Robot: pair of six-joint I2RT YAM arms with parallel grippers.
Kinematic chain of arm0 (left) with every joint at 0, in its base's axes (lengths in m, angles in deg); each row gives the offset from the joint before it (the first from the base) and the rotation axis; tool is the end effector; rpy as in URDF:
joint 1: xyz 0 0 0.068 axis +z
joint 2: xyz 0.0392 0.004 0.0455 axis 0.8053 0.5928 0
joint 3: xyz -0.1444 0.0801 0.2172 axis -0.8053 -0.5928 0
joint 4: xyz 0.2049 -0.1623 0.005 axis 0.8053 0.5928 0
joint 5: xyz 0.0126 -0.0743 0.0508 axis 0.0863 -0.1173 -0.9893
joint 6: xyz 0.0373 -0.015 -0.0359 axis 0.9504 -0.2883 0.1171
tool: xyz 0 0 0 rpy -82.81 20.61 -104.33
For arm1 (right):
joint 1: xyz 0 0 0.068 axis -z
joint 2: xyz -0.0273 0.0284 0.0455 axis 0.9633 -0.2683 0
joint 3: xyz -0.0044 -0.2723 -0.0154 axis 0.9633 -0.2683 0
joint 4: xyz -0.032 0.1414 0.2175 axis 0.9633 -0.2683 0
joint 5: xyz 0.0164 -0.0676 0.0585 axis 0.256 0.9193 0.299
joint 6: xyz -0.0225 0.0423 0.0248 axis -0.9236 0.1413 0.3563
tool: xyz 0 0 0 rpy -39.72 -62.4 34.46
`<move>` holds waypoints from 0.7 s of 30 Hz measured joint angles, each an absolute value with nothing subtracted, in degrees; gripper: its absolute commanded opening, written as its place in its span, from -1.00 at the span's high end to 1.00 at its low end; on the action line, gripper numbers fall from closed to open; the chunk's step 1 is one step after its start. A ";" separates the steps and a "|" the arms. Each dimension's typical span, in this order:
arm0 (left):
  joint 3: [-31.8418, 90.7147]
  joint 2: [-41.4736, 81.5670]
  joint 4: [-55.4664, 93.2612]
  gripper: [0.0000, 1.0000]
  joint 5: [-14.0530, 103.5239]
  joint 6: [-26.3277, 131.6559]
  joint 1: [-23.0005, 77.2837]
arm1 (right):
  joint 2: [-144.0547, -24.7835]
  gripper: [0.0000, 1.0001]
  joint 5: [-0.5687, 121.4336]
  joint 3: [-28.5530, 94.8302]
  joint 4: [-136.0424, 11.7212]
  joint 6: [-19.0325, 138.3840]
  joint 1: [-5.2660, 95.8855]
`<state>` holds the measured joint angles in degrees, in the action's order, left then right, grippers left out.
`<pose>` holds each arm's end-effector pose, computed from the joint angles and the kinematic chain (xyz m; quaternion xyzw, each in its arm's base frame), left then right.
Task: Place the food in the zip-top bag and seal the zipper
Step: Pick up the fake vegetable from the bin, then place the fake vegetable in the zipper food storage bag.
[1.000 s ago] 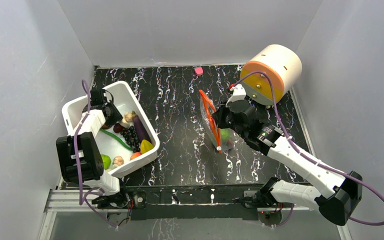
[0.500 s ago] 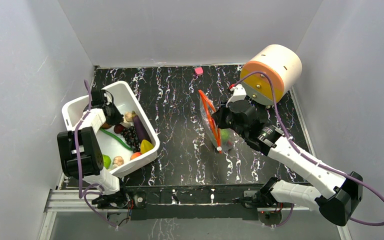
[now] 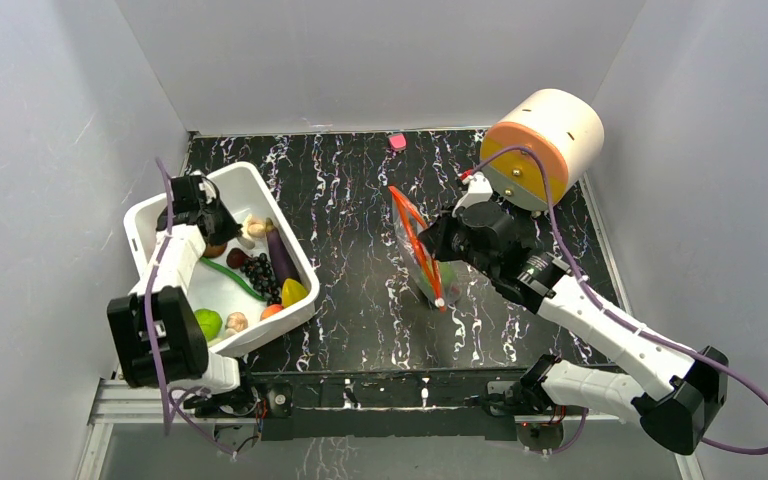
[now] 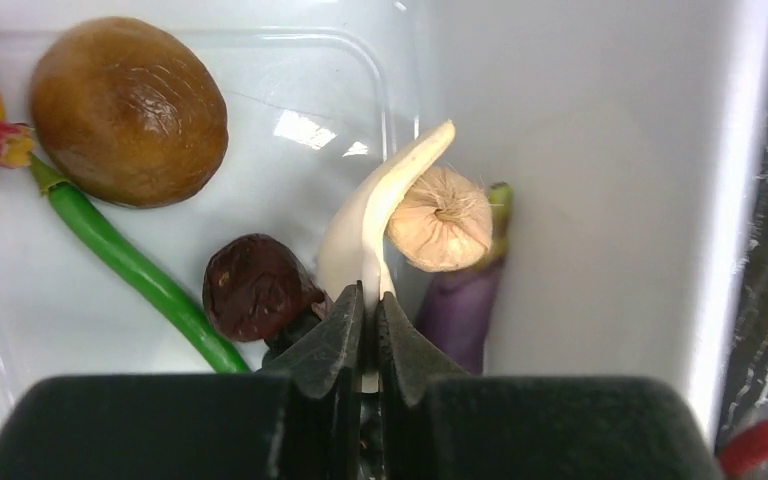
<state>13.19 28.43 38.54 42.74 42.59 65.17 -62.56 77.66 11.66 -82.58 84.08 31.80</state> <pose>0.3072 0.0587 0.2366 -0.2439 0.8913 -0.0838 0.3729 0.1749 0.1528 0.3303 -0.0401 0.8457 0.2602 0.4642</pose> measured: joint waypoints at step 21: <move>17.58 4.43 48.38 1.00 63.61 40.21 61.83 | -64.68 1.00 71.30 10.39 -81.03 92.50 31.80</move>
